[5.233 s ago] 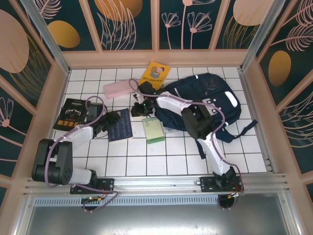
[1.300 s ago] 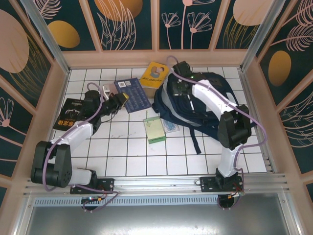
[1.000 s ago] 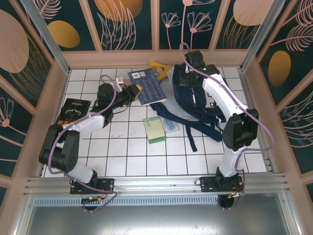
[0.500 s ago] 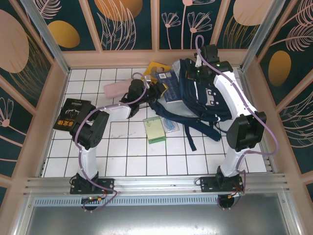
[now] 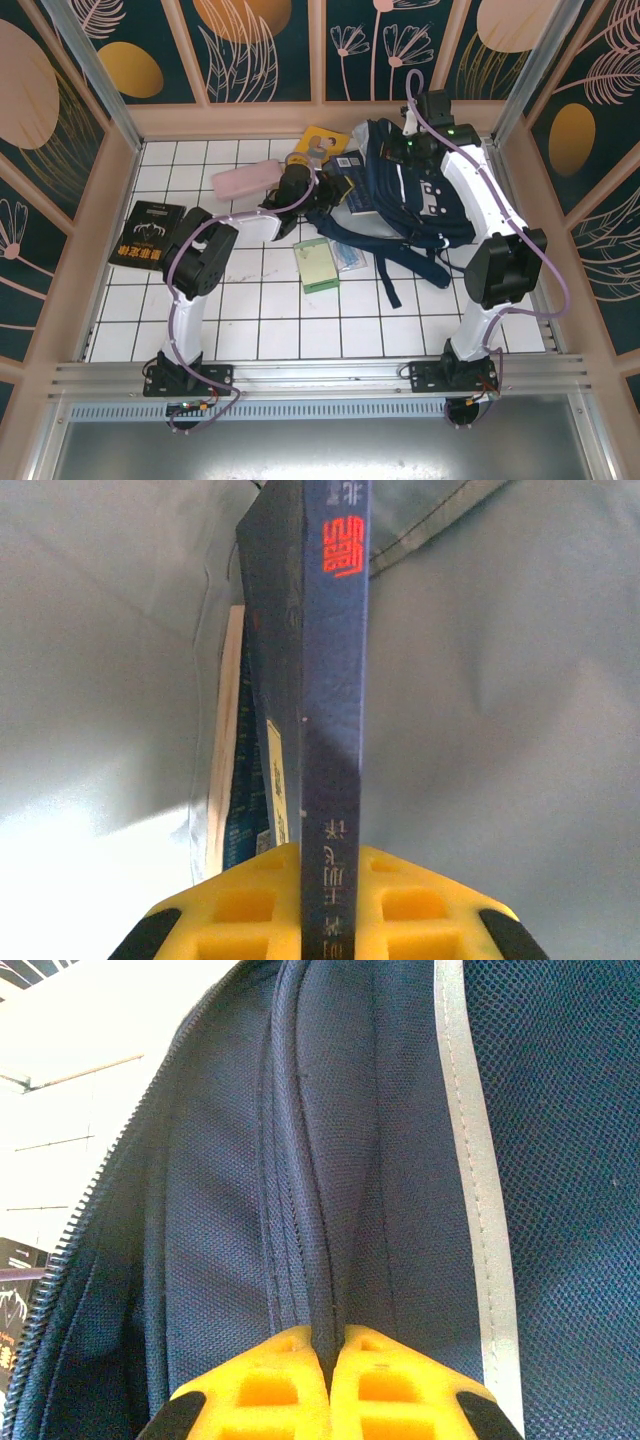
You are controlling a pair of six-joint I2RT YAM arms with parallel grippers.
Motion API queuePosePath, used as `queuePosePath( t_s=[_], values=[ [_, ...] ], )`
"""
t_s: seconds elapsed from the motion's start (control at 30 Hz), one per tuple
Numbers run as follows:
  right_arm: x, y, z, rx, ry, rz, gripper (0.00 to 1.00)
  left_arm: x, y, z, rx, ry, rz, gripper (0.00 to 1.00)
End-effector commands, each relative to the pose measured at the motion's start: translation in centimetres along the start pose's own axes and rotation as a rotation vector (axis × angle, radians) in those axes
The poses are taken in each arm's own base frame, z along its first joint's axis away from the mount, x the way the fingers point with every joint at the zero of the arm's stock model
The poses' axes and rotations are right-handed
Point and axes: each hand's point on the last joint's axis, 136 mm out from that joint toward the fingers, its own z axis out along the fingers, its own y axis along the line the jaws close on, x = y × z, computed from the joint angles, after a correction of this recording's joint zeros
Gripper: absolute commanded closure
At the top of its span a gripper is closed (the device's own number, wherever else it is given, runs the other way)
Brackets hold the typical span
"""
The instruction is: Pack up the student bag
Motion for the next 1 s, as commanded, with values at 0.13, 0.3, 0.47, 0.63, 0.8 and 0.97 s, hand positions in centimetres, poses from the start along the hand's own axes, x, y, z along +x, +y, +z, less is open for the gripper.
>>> queuePosePath(
  t_s=[0.13,0.3,0.47,0.63,0.8,0.97],
  values=[
    [-4.4,5.4,-4.8,-0.194,-0.177,-0.052,1.0,1.6,-3.3,4.2,0.111,0.044,0.04,1.0],
    [-4.3,5.8,-4.7,-0.221,-0.168,-0.048,1.0,2.5,-2.1,7.6,0.055,0.05,0.046,1.0],
    [-4.3,5.9,-4.6,-0.232,-0.167,-0.05,1.0,3.7,-0.2,10.8,-0.066,0.038,0.069,1.0],
    [-4.2,5.8,-4.4,-0.227,-0.163,-0.049,1.0,5.1,1.7,12.9,-0.15,0.07,0.085,0.82],
    [-3.8,4.9,-3.9,-0.194,-0.156,-0.05,1.0,4.1,1.0,11.5,-0.21,0.027,0.155,0.35],
    [-3.3,4.1,-3.3,-0.176,-0.144,-0.045,1.0,2.6,-1.3,9.1,-0.25,-0.02,0.222,0.19]
  ],
)
